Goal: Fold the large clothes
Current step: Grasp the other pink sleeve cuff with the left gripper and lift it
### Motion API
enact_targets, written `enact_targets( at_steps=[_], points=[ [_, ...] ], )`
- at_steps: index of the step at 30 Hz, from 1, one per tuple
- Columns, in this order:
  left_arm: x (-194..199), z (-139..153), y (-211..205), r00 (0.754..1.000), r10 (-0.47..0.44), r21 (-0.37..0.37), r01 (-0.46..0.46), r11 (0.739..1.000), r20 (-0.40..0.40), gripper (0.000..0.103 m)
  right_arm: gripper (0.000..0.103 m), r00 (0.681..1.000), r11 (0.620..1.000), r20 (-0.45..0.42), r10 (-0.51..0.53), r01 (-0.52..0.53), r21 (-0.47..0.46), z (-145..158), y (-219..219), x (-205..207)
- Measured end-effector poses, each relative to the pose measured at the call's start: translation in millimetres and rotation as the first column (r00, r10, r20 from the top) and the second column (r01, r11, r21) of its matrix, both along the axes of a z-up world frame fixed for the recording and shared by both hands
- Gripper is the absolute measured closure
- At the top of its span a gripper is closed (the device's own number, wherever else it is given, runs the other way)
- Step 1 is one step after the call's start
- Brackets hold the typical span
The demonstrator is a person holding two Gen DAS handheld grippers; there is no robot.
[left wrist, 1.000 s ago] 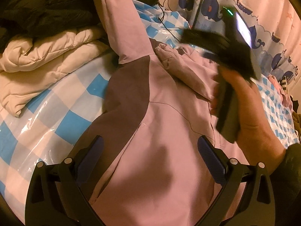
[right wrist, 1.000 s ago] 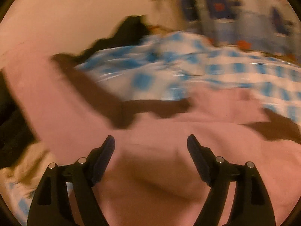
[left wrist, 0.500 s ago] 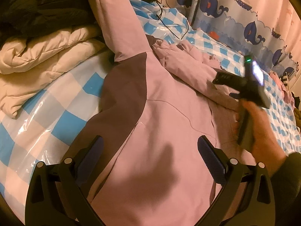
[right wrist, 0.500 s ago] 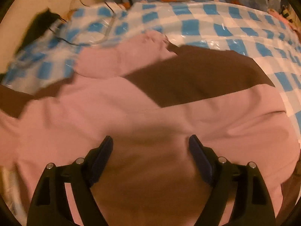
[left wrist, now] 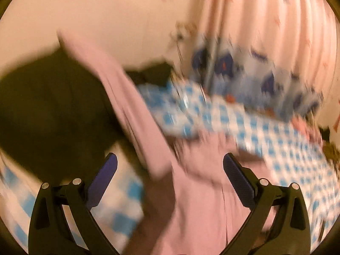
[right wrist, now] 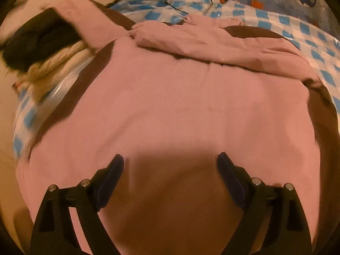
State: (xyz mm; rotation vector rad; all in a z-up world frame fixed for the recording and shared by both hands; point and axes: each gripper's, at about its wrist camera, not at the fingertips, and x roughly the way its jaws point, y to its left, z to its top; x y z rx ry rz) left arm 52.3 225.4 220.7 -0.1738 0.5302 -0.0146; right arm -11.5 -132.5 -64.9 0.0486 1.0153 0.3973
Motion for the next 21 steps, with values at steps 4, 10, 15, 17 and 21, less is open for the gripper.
enact_targets(
  at_steps=[4,10,15,17,21],
  points=[
    [45,73,54,0.989,0.144,0.046,-0.145,0.988,0.033,0.007,0.014,1.0,0.994,0.002,-0.014,0.014,0.112,-8,-17,-3],
    [118,90,165,0.963,0.246,-0.248,-0.265,0.932,-0.106,0.007,0.01,1.0,0.993,-0.011,-0.02,0.021,0.113,-10,-9,-4],
    [156,70,184,0.938,0.31,-0.253,-0.341,0.905,-0.155,0.007,0.01,0.999,0.99,-0.019,-0.029,0.031,0.134,-11,-11,-3],
    [168,68,187,0.927,0.343,-0.211,-0.37,0.905,-0.154,0.007,0.01,0.999,0.99,-0.02,-0.03,0.033,0.137,-11,-12,-3],
    [188,66,195,0.887,0.436,-0.133,-0.456,0.88,-0.152,0.007,0.01,0.999,0.99,-0.019,-0.03,0.032,0.138,-11,-12,-3]
  ],
)
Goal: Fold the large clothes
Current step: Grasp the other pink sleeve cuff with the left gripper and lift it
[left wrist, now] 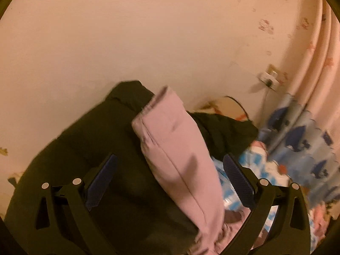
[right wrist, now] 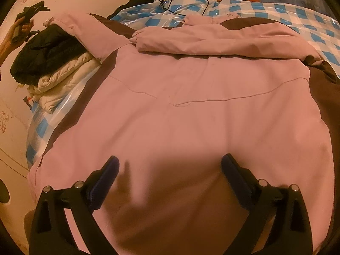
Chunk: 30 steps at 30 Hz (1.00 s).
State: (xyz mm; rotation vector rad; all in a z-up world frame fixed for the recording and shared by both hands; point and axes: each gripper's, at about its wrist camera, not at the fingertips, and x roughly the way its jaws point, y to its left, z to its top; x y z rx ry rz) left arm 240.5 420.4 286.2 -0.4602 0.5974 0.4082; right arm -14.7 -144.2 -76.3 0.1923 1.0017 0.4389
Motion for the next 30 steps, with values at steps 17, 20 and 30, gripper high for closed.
enact_targets(
  at_steps=[17,20,30],
  points=[
    [20,-11,-19,0.999,-0.004,-0.065,0.008,0.998,0.048,0.088,0.008,1.0,0.999,-0.009,-0.017,0.017,0.031,1,1,1],
    [10,6,-38,0.991,-0.057,-0.071,0.066,0.995,0.122,0.088,0.008,0.999,0.998,-0.017,-0.029,0.03,0.052,3,-2,3],
    [-14,49,-139,0.936,-0.261,-0.032,0.276,0.961,0.238,0.089,0.008,0.998,0.992,-0.011,-0.067,0.067,0.105,21,-9,6]
  ],
)
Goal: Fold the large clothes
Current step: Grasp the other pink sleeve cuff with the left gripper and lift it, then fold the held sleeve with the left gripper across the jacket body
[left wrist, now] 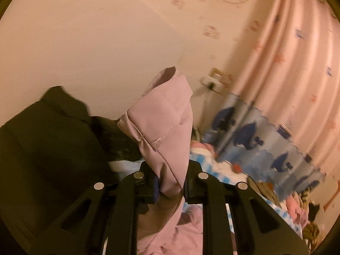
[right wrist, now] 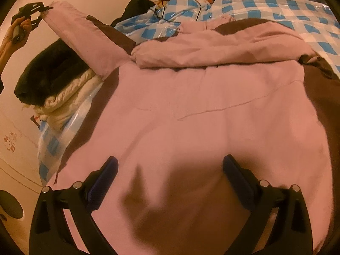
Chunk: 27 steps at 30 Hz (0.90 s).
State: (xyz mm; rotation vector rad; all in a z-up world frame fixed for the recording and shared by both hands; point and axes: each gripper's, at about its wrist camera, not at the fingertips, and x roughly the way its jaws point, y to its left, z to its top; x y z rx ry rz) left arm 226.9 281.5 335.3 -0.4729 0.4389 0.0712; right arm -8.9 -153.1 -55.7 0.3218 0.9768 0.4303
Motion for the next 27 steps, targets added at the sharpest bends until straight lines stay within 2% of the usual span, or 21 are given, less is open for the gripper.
enact_targets(
  at_steps=[6,10,13,18,27],
  points=[
    [-6,12,-91,0.986,-0.167,0.043,0.166,0.985,0.023,0.089,0.008,0.997,0.997,0.03,-0.071,0.07,0.039,18,-20,1],
    [-9,3,-165,0.955,-0.297,0.088,0.295,0.951,0.009,0.089,0.008,0.988,0.986,0.041,-0.151,0.148,0.079,31,-48,4],
    [-9,-16,-219,0.925,-0.381,0.101,0.38,0.919,-0.012,0.089,0.008,0.973,0.968,0.049,-0.227,0.219,0.125,42,-77,6],
    [-12,-67,-294,0.867,-0.494,0.092,0.499,0.862,-0.071,0.089,0.008,0.933,0.915,0.038,-0.358,0.343,0.211,54,-128,5],
    [-11,-214,-420,0.736,-0.618,0.109,0.663,0.741,-0.277,0.089,0.008,0.859,0.807,-0.013,-0.512,0.486,0.336,60,-195,2]
  ],
)
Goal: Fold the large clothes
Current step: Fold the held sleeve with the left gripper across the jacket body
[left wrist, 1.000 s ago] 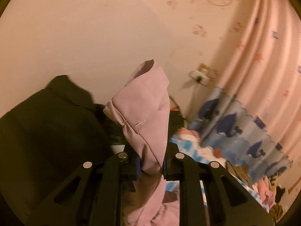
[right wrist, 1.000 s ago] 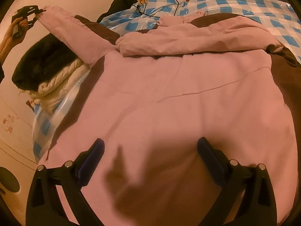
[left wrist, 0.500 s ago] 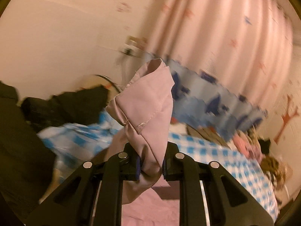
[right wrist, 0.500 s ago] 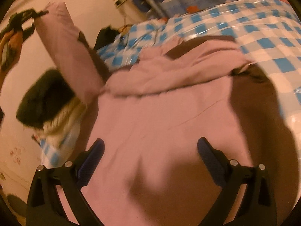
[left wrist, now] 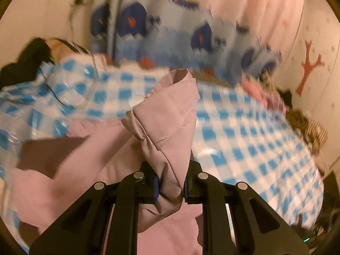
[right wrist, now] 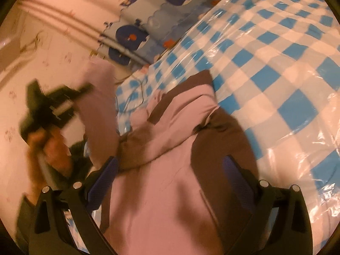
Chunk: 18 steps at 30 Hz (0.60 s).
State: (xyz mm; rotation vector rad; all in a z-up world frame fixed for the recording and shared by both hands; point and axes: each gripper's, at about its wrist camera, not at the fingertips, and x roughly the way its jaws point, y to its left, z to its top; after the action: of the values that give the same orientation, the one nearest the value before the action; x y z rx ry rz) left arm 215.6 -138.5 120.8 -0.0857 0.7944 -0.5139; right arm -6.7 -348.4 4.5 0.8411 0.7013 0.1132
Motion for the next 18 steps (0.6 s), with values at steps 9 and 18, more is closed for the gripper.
enact_targets(
  at_steps=[9,18],
  points=[
    [8,-118,-60,0.989,-0.04,0.092,0.054,0.994,-0.146,0.085,0.008,0.999,0.994,-0.018,-0.038,0.04,0.101,-10,-22,-3],
    [-21,-128,-108,0.978,-0.168,0.276,0.196,0.941,-0.123,0.03,0.008,0.997,0.989,-0.036,-0.061,0.065,0.134,-18,-30,-5]
  ],
)
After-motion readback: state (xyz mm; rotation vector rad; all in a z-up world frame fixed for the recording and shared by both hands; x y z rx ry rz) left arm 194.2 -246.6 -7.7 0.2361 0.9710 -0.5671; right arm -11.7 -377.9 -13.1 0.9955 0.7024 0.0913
